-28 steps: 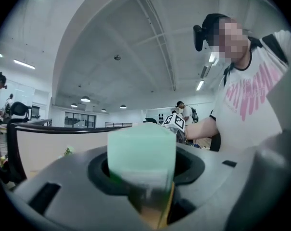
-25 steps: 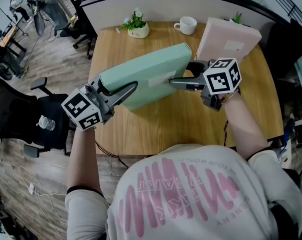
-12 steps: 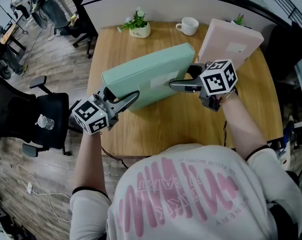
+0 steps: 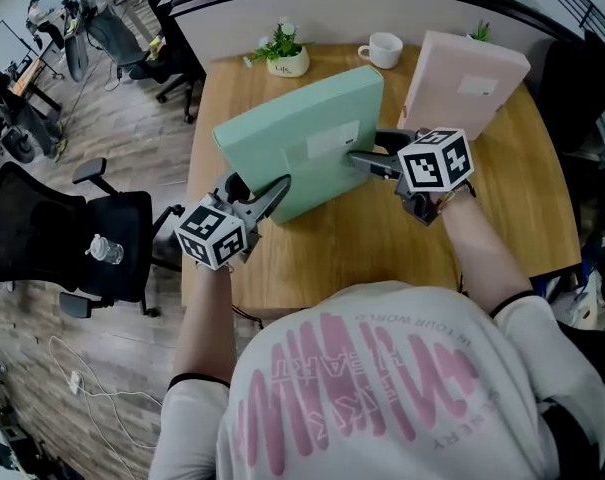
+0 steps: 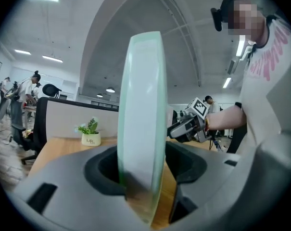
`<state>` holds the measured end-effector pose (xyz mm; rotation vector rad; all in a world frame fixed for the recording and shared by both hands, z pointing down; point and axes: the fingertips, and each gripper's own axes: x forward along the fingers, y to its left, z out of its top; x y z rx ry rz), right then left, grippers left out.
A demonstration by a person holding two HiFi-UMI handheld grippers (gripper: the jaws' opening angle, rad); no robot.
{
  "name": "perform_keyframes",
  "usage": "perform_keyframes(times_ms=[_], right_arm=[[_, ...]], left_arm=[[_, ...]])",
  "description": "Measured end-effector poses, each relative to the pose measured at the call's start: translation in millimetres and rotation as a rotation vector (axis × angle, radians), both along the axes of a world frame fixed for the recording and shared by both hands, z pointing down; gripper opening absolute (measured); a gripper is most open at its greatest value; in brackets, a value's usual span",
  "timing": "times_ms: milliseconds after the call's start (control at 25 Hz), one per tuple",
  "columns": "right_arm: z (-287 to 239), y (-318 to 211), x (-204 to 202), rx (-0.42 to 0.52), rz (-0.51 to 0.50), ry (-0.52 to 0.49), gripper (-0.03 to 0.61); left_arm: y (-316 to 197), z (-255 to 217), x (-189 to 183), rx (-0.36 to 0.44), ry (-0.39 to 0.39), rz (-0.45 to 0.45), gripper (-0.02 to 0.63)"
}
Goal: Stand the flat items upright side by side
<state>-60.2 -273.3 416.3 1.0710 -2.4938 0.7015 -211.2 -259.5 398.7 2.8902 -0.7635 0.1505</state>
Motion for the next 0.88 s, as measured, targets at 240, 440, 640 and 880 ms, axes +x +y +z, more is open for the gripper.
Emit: perform_keyframes(times_ms=[240, 440, 640, 880], right_arm=[[1.5, 21.3, -0.3, 0.042, 0.084, 0.016, 0.256], [3.4, 54.4, 10.7, 0.032, 0.157, 0.020, 0.256], [3.6, 82.5, 44.4, 0.026, 0.285, -0.046, 0.266], [0.6, 119.9, 119.1, 0.051, 0.450, -0.075, 0.272]], left_arm=[[13.5, -2.2, 1.1, 0.006, -0.020, 0.040, 0.250], [22.6, -26.3, 18.9, -0.021, 0.108, 0.117, 0.238], [39.9, -44.0, 61.5, 0.031, 0.128, 0.188, 0.237], [76.3, -52.0, 146.4, 0.098, 0.056, 0.364, 0.216]])
